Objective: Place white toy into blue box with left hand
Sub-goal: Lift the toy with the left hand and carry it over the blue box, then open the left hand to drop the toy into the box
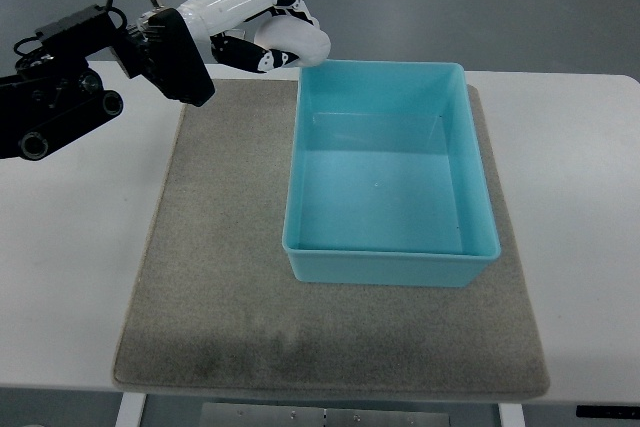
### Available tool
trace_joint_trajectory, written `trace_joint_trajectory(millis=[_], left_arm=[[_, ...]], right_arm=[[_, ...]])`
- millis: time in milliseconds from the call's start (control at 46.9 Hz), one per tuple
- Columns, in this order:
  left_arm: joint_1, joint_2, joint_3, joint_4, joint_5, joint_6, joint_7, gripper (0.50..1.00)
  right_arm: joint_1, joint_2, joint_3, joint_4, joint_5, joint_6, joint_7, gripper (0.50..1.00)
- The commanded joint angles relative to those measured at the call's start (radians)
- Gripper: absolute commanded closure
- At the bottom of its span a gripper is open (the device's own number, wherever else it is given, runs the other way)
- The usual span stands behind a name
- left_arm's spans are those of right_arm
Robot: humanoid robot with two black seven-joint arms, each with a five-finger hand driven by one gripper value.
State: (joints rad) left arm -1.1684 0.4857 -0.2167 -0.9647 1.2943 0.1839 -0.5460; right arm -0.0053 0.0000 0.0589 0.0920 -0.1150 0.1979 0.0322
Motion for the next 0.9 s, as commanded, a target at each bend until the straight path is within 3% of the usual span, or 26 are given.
trace_joint_trajectory(millis=[0,256,640,704,789,874], left_arm=[[0.003,-0.042,0.008,-0.008,0.0,0.0,0.0,1.0],[0.027,-0.144,0.054,-0.02,0.007,-0.011,0.0,1.0],[0.038,-0.174,0.175,-0.011,0.007,-0.001,0.0,1.0],[0.044,-0.176,0.175,-0.011,0.007,-0.001,0.0,0.941],[0.049,-0.176,0.175,-0.012,0.007,-0.003,-0.002,0.751],[0.05,-0.174,0.174,-0.014,0.005,-0.001,-0.002,0.639]], right_arm=[[0.001,0.0,-0.001,0.0,0.0,0.0,0.0,0.564],[0.001,0.0,-0.001,0.0,0.0,0.0,0.0,0.564],[0.001,0.0,0.001,0.0,0.0,0.0,0.0,0.564],[-0.001,0.0,-0.001,0.0,0.0,0.0,0.0,0.564],[0.001,0.0,-0.001,0.0,0.0,0.0,0.0,0.564],[-0.001,0.0,-0.001,0.0,0.0,0.0,0.0,0.564]])
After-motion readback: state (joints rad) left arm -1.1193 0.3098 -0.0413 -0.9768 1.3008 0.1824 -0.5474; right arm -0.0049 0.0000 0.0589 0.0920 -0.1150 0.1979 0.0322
